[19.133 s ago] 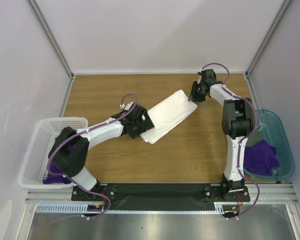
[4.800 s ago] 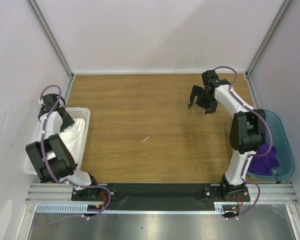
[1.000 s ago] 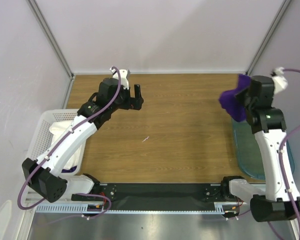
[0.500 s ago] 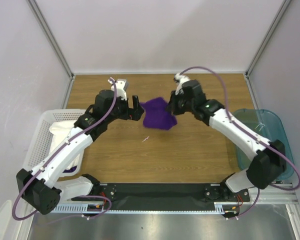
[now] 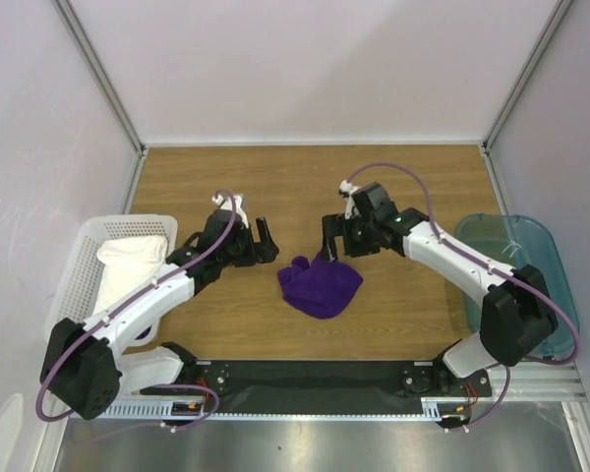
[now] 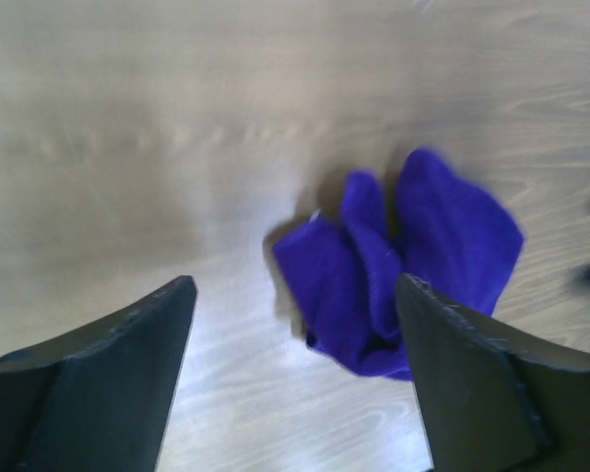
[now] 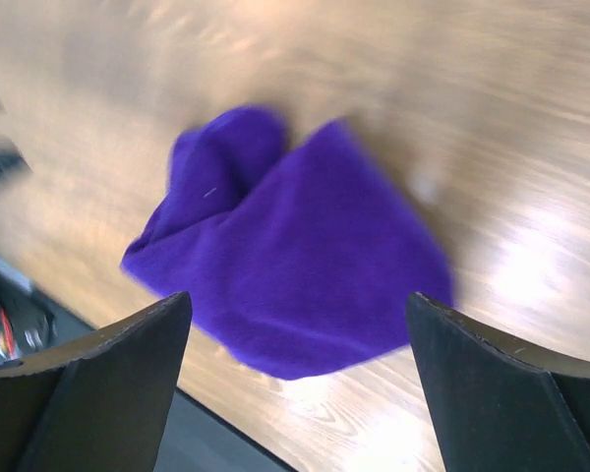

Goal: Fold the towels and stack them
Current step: Move the towel to the center of the board, then flatten out the crumpled towel

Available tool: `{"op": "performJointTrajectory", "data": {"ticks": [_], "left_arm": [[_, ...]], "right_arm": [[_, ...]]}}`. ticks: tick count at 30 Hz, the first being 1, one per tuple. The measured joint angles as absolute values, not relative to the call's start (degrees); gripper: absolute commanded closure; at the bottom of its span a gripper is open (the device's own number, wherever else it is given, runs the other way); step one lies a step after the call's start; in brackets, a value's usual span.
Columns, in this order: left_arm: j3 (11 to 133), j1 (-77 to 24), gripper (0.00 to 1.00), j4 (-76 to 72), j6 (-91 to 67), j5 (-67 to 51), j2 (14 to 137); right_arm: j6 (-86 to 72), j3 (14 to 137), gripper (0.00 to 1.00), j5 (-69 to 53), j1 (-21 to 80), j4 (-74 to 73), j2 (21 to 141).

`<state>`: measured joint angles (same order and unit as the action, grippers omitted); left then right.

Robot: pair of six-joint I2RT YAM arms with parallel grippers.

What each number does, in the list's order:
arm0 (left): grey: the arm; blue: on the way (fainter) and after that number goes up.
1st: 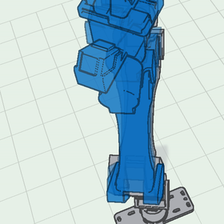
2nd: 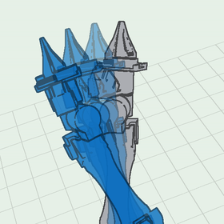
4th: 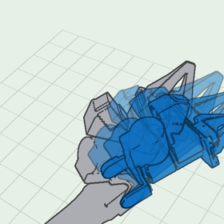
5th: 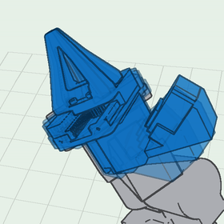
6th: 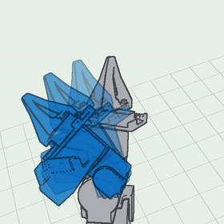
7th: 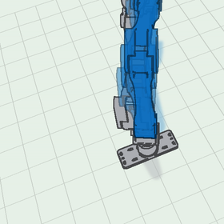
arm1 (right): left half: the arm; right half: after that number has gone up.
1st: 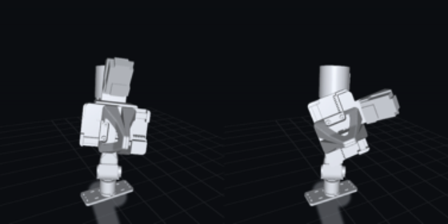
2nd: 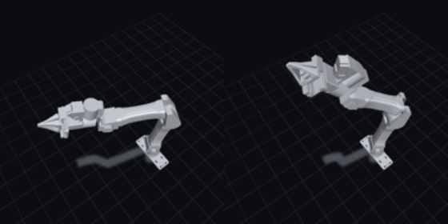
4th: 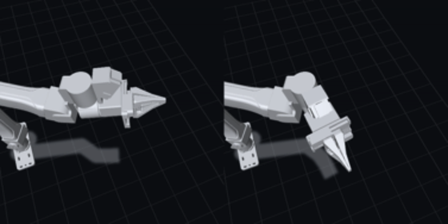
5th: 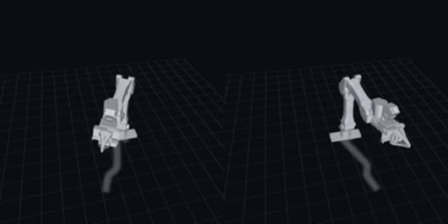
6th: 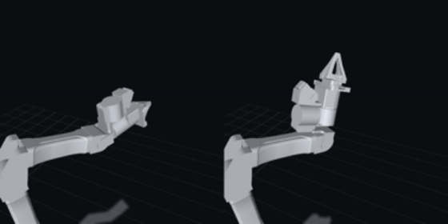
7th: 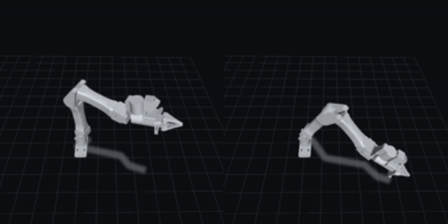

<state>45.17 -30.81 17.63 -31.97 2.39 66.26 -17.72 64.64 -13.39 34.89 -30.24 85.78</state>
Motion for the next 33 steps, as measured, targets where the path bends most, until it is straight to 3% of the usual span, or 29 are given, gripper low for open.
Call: {"op": "performJointTrajectory", "data": {"ticks": [7, 11, 20, 22, 30, 33], "left_arm": [[40.4, -30.9, 0.34, 14.1, -39.9, 1.4, 71.7], [40.4, -31.5, 0.42, 12.1, -42.5, 1.3, 75.0], [40.0, -32.4, 0.42, 11.7, -43.5, 2.5, 75.8], [39.7, -32.4, 0.41, 11.7, -43.5, 2.8, 75.3], [38.3, -32.4, 0.39, 11.8, -43.4, 3.1, 74.5], [38.1, -32.4, 0.39, 12.3, -43.1, 3.4, 74.1]], "right_arm": [[-24.1, 67.3, 0.19, -7.9, 26.5, -33.6, 85.8], [-27.1, 68.8, 0.22, -6.5, 26.5, -34.0, 90.6], [-31.6, 72.5, 0.23, -4.8, 32.5, -34.0, 102.0], [-32.2, 73.4, 0.3, -4.4, 33.9, -33.8, 103.0], [-33.5, 75.6, 0.35, -3.4, 36.2, -31.6, 105.8], [-33.4, 76.4, 0.46, -2.9, 36.8, -31.5, 107.7]]}}
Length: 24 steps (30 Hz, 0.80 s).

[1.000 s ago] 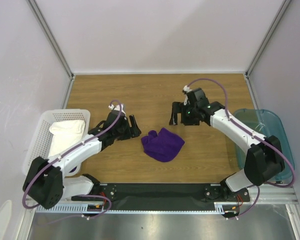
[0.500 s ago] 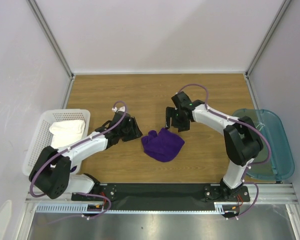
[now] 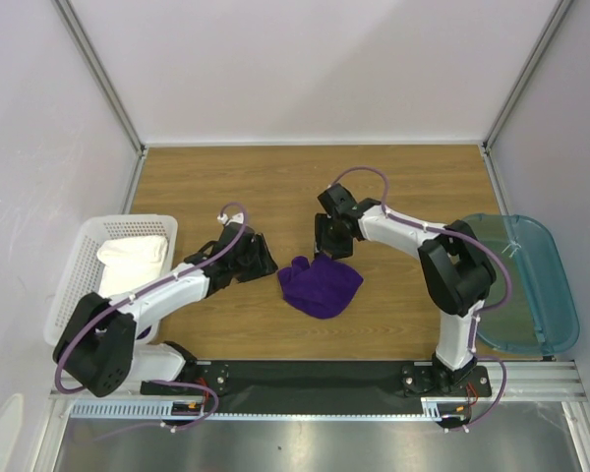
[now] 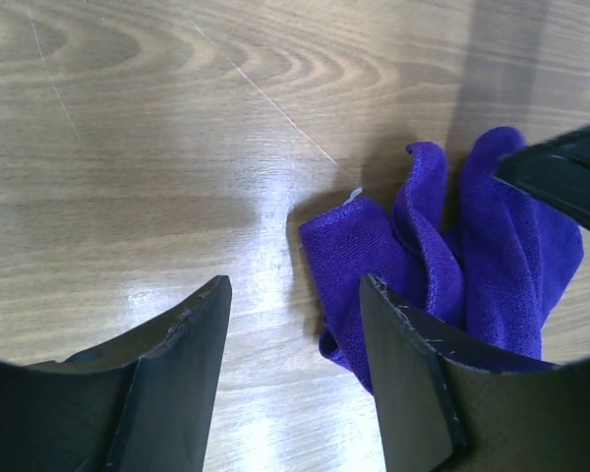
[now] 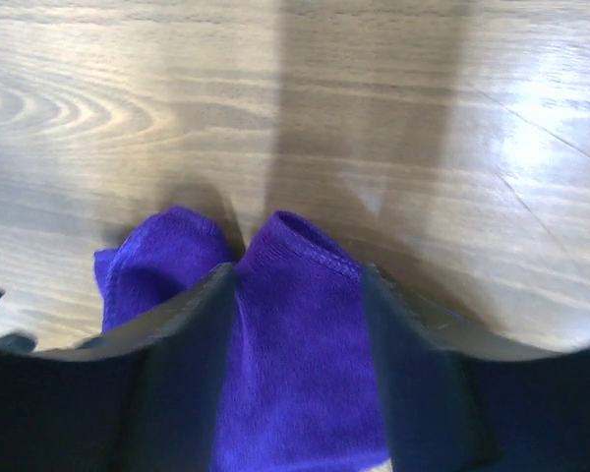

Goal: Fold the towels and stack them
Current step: Flatten out the crumpled towel

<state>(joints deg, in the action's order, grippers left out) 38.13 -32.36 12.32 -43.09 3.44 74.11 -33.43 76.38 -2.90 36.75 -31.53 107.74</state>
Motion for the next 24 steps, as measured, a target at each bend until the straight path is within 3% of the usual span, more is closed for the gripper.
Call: {"op": "performJointTrajectory", "data": {"ticks": [2, 3, 12, 24], "left_arm": [[38.1, -32.4, 0.39, 12.3, -42.9, 3.4, 73.7], [38.1, -32.4, 0.39, 12.3, -42.9, 3.4, 73.5], [37.8, -32.5, 0.39, 6.7, -41.6, -0.3, 75.5], [47.2, -33.9, 0.42, 7.3, -39.3, -2.0, 88.2]], "right_arm": [[-33.1, 77.3, 0.75, -2.7, 37.0, -31.6, 109.4], [-33.4, 77.6, 0.98, -2.6, 37.1, -31.7, 110.1], [-33.4, 78.1, 1.0, 4.2, 37.3, -35.4, 107.1], [-35.9, 60.6, 1.0, 11.8, 36.9, -33.6, 76.1]]}}
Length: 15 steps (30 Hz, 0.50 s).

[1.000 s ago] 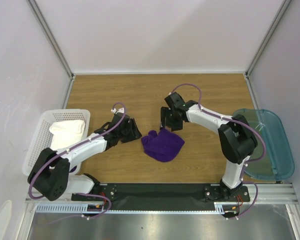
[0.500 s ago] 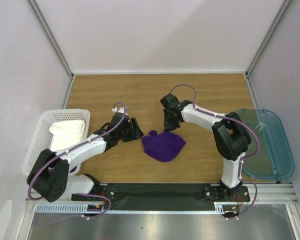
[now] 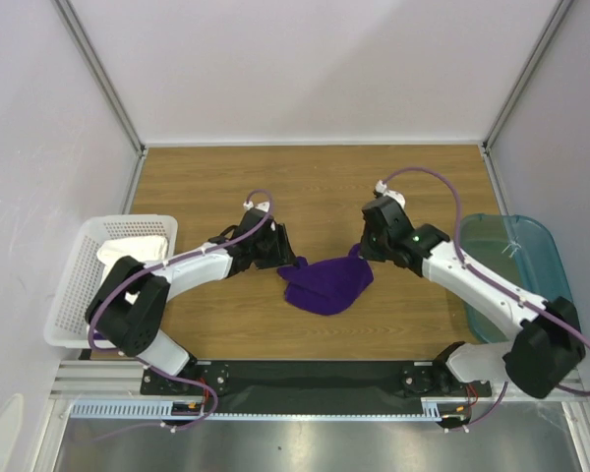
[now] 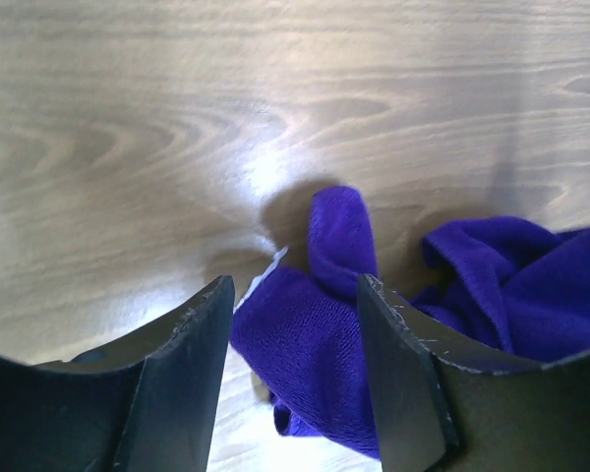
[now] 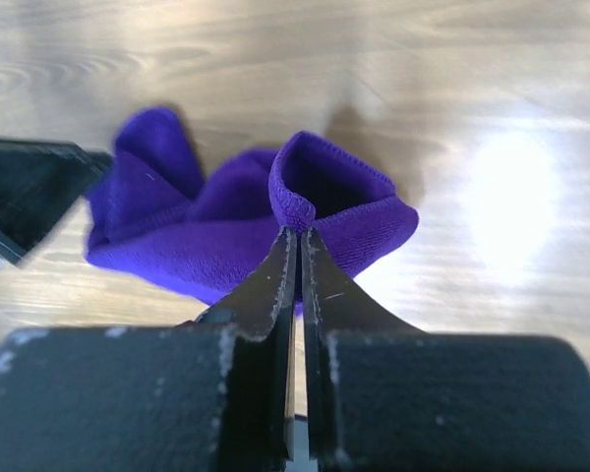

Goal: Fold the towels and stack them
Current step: Flatten out the crumpled towel

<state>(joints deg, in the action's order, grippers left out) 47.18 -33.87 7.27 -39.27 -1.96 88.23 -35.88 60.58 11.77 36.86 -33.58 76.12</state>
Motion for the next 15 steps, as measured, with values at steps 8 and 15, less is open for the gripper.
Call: {"op": "performJointTrajectory", "data": {"ticks": [8, 15], "left_arm": [[47.7, -34.9, 0.51, 6.8, -39.0, -3.8, 92.2], [49.0, -38.6, 0.95, 6.5, -38.3, -4.8, 93.7]], "right_arm": [[-37.8, 53.1, 1.0, 14.2, 34.3, -35.0, 69.6], [-37.8, 53.1, 1.0, 14.7, 33.7, -35.0, 69.3]]}}
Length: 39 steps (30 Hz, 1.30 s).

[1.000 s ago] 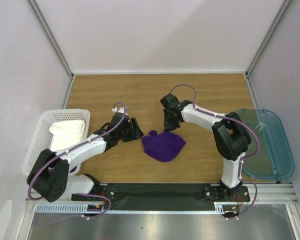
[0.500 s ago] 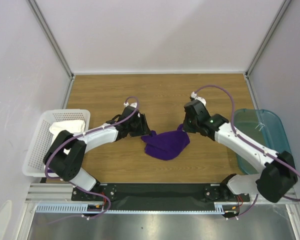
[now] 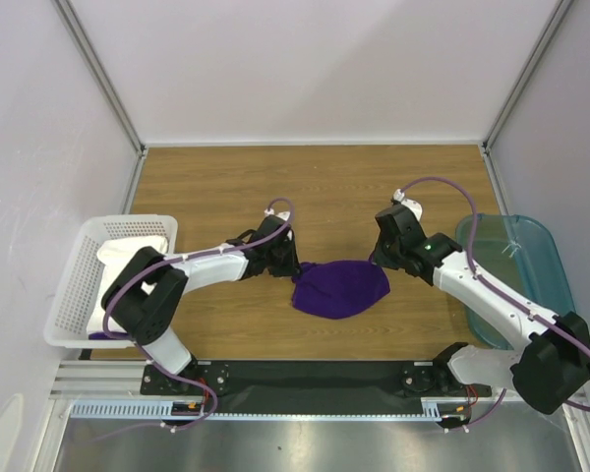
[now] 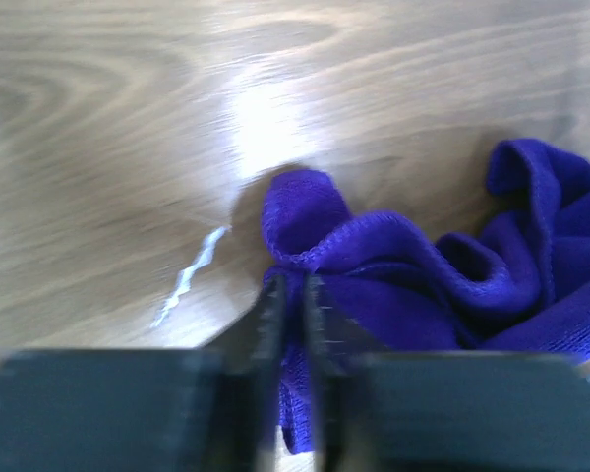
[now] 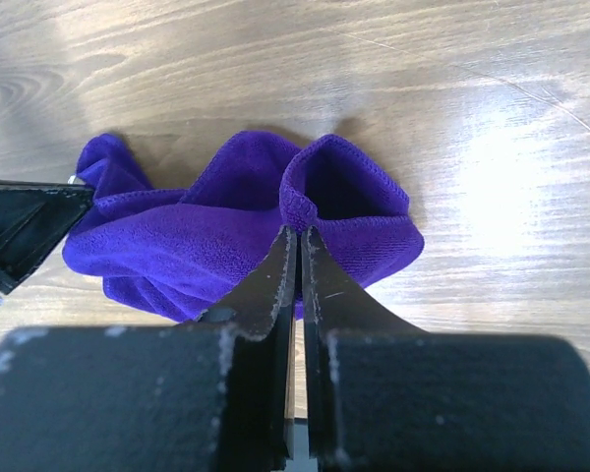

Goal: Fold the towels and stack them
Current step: Flatten out the crumpled towel

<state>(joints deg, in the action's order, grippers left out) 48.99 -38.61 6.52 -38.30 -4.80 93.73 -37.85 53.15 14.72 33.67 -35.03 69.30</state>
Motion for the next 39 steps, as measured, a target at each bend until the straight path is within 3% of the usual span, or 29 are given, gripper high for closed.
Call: {"op": "performJointTrajectory", "data": {"ticks": [1, 10, 21, 26, 34, 36, 37, 39], "left_arm": [[49.4, -39.0, 1.0, 6.5, -38.1, -4.7, 94.0], [51.3, -39.9, 1.0, 9.8, -35.2, 4.3, 90.0], [61.6, -40.4, 1.0, 17.4, -32.2, 29.9, 56.6], [54.5, -41.2, 1.0, 19.6, -35.7, 29.5, 45.1], [49.4, -41.8, 1.0, 30.7, -41.3, 20.9, 52.9], [47.4, -42.9, 0.9, 30.7, -41.5, 17.5, 53.6], [46.3, -43.6, 0.71, 30.2, -40.8, 15.4, 53.6], [44.6, -45.1, 0.46, 29.8, -38.5, 11.9, 53.8]], "right_arm": [[-37.8, 53.1, 1.0, 14.8, 33.7, -35.1, 69.1], [-36.8, 55.4, 1.0, 16.9, 33.5, -38.1, 66.5], [-32.8, 65.5, 1.0, 19.2, 32.7, -32.5, 59.3], [-35.6, 64.4, 1.0, 14.8, 32.6, -29.7, 58.3], [-39.0, 60.5, 1.0, 12.1, 28.4, -40.8, 64.6], [-38.8, 60.4, 1.0, 11.3, 26.8, -43.2, 67.0], [-38.5, 60.3, 1.0, 11.1, 26.2, -44.0, 68.0], [-37.1, 59.9, 1.0, 11.8, 24.5, -45.8, 70.5]]}}
